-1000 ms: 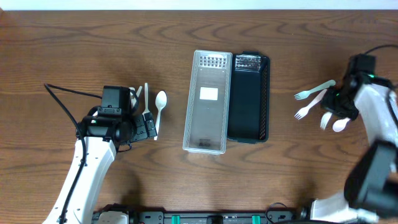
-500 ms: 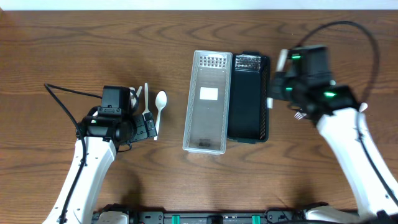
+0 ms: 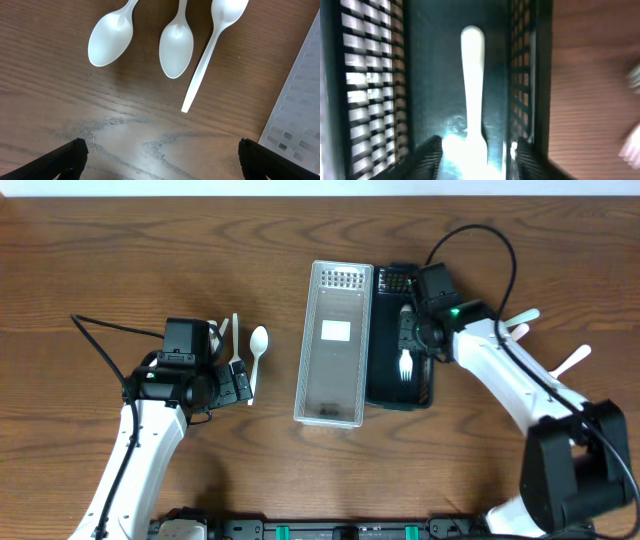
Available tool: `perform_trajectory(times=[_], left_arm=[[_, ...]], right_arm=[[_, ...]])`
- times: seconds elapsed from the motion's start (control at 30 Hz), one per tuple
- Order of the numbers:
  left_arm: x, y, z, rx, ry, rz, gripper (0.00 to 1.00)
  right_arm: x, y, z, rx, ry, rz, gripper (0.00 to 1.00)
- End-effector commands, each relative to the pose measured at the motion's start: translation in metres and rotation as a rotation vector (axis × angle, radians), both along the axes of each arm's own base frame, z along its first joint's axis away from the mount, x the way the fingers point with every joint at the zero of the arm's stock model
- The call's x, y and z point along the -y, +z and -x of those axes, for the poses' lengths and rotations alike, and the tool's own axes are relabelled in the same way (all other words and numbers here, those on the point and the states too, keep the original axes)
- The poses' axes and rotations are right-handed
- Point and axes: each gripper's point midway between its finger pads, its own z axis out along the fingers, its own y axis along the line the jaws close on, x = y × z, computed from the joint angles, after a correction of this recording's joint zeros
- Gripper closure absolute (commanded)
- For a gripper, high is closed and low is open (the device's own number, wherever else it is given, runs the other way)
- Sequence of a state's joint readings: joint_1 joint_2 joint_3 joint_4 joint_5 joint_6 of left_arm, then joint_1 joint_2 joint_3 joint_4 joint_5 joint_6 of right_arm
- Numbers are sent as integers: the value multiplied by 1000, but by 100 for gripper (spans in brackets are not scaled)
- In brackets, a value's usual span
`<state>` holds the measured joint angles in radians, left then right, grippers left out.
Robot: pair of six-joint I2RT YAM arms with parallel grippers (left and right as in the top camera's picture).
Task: Pack container
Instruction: 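Carry the fork into the dark green basket and release it, then grasp a second white fork with the right gripper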
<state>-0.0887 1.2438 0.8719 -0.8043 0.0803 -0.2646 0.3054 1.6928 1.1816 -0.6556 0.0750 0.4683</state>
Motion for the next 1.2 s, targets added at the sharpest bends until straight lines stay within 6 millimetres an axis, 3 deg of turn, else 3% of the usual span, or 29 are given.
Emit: perform_trajectory(times=[0.0,0.07,0.17,0.33,0.43,0.57,0.8,1.0,1.13,1.17], left_arm=[[0,5,-4,11,-6,4,2],[0,5,-4,11,-6,4,2],[0,5,-4,11,-6,4,2],[0,5,-4,11,-6,4,2],[0,5,-4,11,-6,4,2],[0,5,-4,11,-6,4,2],[0,5,-4,11,-6,4,2],[0,5,-4,11,-6,4,2],[0,5,-4,11,-6,4,2],[0,5,-4,11,-6,4,2]], right_arm=[[40,65,-17,174,-91,-4,26],[72,88,-16,227,-171,-14,29],[123,102,-7,247,-299,2,30],[203,80,20,138,-518,33,34],[232,53,35,50,-608,38,36],[256,9,51,-79,-753,4,32],[281,-50,66,-231,-843,-15,31],[290,-83,72,-294,-878,-62,31],[297,-92,77,-311,-901,-67,41],[298,-94,78,-315,-904,-68,49]])
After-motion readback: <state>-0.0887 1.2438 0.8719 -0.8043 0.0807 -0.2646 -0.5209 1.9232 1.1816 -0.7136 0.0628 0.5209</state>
